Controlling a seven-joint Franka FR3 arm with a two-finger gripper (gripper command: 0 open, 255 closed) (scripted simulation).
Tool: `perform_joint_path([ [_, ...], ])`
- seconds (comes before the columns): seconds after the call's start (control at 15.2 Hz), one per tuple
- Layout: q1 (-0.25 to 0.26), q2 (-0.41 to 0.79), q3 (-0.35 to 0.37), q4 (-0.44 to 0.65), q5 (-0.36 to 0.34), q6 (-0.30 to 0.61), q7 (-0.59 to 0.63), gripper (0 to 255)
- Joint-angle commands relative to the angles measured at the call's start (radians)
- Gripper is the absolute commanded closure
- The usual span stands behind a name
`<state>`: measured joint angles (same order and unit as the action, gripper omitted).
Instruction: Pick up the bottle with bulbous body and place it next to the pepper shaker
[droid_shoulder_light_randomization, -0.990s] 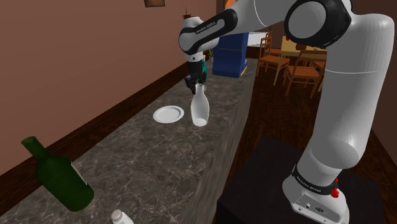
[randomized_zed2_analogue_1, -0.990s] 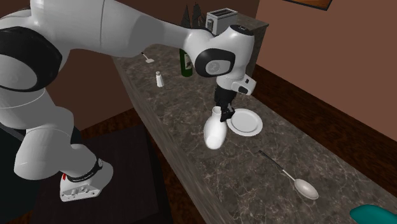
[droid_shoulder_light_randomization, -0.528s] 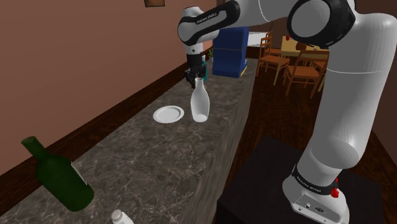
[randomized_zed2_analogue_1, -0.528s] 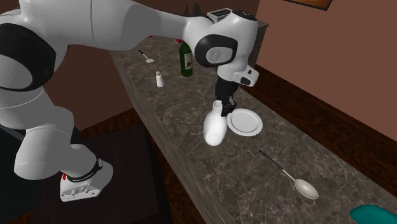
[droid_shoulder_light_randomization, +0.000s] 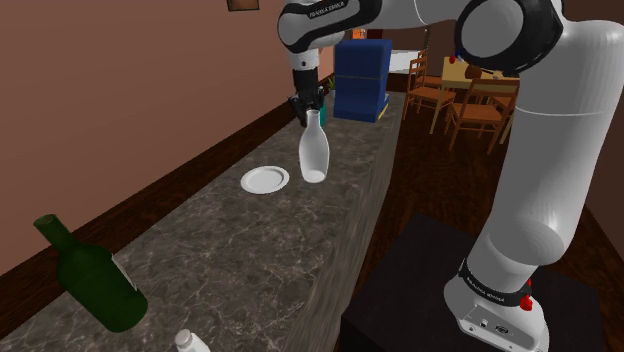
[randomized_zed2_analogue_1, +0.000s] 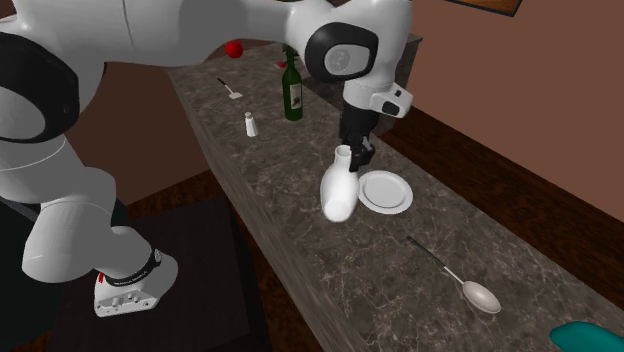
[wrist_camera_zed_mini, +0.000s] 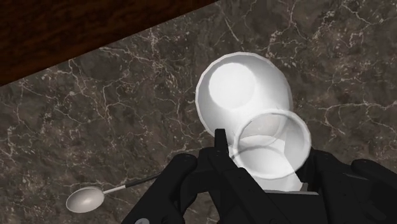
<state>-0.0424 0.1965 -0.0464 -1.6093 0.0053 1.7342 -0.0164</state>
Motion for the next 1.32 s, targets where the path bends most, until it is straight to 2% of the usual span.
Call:
perform_joint_path([
  [0.0,0.0,0.004,0.0,0.034,0.0,-0.03,0.001,255],
  [1.06,-0.002,0.042,-0.001,0.303,0.002,-0.261,-0.001,255],
  [1.25,0.04,0.004,0.025,0.251,0.0,-0.247,0.065,255],
])
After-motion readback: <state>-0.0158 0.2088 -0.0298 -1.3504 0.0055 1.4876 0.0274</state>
